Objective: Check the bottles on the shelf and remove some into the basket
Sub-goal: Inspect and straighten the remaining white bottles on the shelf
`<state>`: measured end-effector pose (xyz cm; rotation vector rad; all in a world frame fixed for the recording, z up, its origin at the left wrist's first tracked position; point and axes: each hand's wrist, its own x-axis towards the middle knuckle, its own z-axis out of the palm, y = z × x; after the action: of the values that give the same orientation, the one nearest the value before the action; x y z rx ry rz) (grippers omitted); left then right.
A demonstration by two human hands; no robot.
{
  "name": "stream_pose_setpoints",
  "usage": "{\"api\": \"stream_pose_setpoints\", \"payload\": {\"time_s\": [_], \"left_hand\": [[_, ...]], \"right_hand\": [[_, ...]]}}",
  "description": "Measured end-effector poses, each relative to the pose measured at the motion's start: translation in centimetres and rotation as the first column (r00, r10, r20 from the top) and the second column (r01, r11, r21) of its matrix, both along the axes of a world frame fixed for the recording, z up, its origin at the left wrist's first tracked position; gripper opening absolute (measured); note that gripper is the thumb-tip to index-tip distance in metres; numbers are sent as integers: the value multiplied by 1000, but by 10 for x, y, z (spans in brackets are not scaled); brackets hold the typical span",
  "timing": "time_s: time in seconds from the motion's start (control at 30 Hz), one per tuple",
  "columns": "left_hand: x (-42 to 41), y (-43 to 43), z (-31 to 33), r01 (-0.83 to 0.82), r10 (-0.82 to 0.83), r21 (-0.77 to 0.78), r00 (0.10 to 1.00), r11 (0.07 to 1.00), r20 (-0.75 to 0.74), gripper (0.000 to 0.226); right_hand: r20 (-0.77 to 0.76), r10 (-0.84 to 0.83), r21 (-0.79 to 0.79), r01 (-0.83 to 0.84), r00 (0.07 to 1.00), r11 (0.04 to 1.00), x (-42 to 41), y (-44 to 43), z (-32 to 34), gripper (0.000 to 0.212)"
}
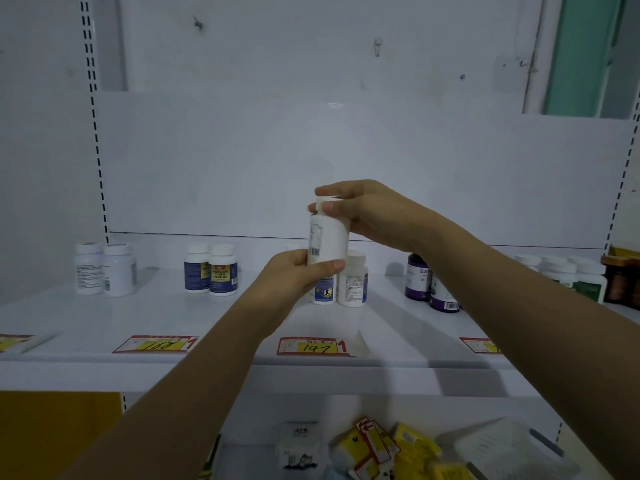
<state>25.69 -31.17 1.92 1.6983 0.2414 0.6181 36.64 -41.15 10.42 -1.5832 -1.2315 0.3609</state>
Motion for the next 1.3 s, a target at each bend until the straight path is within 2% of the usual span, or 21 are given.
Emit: {"api": "stream_pose_setpoints", "payload": {"time_s": [0.07,0.17,0.23,0.33,0.47,0.53,0.67,0.83,0.93,1.03,1.13,1.3], "left_hand": [[4,-2,-2,-79,80,-14,995,997,52,35],[6,-5,0,-140,141,-10,985,990,105,33],[6,-3,2,-107,106,4,991,994,77,33],[1,0,3,-18,17,14,999,1000,33,44],[1,4,2,15,-16,42,1000,999,20,44],[2,3,3,-23,21,56,999,998,24,45],[3,1,5,-105,101,40,992,994,78,42],[4,1,5,-101,97,61,993,993,68,45],[4,0,5,-88,82,85,994,992,78,36],[6,1,4,-122,115,52,987,991,115,32],[8,0,4,-148,144,23,980,989,141,32],[9,0,4,-98,91,73,992,993,84,38]], "right_hand": [[44,-36,-17,37,998,999,-3,2,-2,49],[198,-218,-2,223,956,975,-6,6,-4,62],[140,-232,43,229,963,973,-3,6,-4,55],[20,-148,62,147,989,987,3,1,-2,42],[-57,-11,59,15,998,998,8,0,-7,38],[-57,-24,59,27,998,998,6,1,-8,41],[68,-165,65,161,984,985,-1,4,-4,43],[31,-176,136,170,984,976,0,1,-2,26],[11,-138,133,135,990,982,1,-2,-4,18],[-9,-108,115,108,994,988,1,-1,-4,27],[-7,-149,52,149,989,987,2,0,-4,39],[-66,-109,111,116,992,987,-2,-2,-7,17]]}}
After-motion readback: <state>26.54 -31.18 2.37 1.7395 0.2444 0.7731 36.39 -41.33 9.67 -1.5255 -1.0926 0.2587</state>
